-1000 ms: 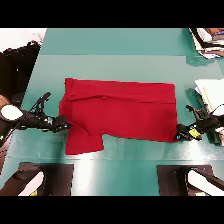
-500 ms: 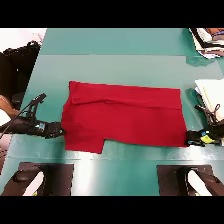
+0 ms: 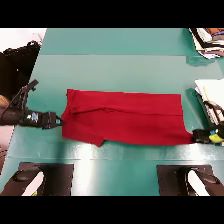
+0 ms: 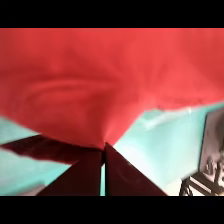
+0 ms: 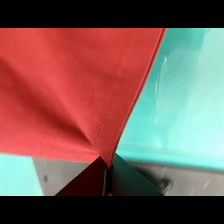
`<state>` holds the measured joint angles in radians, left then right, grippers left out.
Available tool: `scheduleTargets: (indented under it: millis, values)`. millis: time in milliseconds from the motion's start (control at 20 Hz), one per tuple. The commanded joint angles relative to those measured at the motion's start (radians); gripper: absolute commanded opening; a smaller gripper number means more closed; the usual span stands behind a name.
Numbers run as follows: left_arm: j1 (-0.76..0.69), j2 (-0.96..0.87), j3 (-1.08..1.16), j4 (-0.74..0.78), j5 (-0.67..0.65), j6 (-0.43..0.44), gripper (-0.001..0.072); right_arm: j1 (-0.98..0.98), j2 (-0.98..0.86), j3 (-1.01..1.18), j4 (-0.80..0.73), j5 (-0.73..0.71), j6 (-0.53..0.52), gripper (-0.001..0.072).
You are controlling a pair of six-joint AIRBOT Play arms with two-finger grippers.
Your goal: Fold the shirts.
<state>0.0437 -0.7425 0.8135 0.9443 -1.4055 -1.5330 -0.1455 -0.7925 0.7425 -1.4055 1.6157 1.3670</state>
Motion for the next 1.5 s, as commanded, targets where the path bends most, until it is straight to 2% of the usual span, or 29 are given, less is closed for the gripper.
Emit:
scheduleTargets:
  millis: [0,150,300,550,600,650,700,900,1000,1050,1100,1150,1200,1450]
  values:
    - [0.000,-0.195,0.063,-0.005,0.172,0.080,0.0027,0.024,-0.162,0.148,0.001,-0.084,0.004,0.0016]
    - [0.000,-0.406,0.160,-0.007,0.277,0.105,0.0027,0.088,-0.357,0.309,0.000,-0.143,0.004,0.0018]
    - [0.000,-0.581,0.276,-0.011,0.354,0.104,0.0028,0.100,-0.536,0.461,0.098,-0.181,0.004,0.0018]
    - [0.000,-0.716,0.423,-0.012,0.443,0.100,0.0030,0.051,-0.742,0.647,0.261,-0.224,0.004,0.0023]
    - [0.000,-0.717,0.432,-0.012,0.455,0.100,0.0056,0.039,-0.766,0.668,0.298,-0.226,0.004,0.0119]
    - [0.000,-0.717,0.444,-0.013,0.454,0.100,0.0300,0.022,-0.787,0.686,0.343,-0.225,0.003,0.0309]
    - [0.000,-0.716,0.459,-0.013,0.442,0.097,0.0511,0.005,-0.800,0.696,0.369,-0.218,-0.005,0.0393]
    - [0.000,-0.709,0.522,-0.018,0.308,0.099,0.0505,-0.090,-0.804,0.695,0.363,-0.123,-0.063,0.0394]
    - [0.000,-0.709,0.524,-0.066,0.269,0.101,0.0504,-0.143,-0.804,0.672,0.364,-0.068,-0.090,0.0531]
    - [0.000,-0.710,0.525,-0.090,0.264,0.101,0.0502,-0.164,-0.804,0.639,0.365,-0.067,-0.110,0.0535]
    - [-0.003,-0.710,0.524,-0.109,0.266,0.102,0.0358,-0.183,-0.804,0.597,0.367,-0.074,-0.124,0.0535]
    - [-0.011,-0.710,0.524,-0.111,0.275,0.109,0.0071,-0.196,-0.804,0.554,0.367,-0.099,-0.134,0.0535]
    - [-0.030,-0.710,0.525,-0.110,0.289,0.132,0.0038,-0.204,-0.804,0.509,0.372,-0.125,-0.141,0.0535]
    - [-0.183,-0.720,0.524,-0.108,0.395,0.135,0.0028,-0.177,-0.811,0.370,0.461,-0.246,-0.191,0.0530]
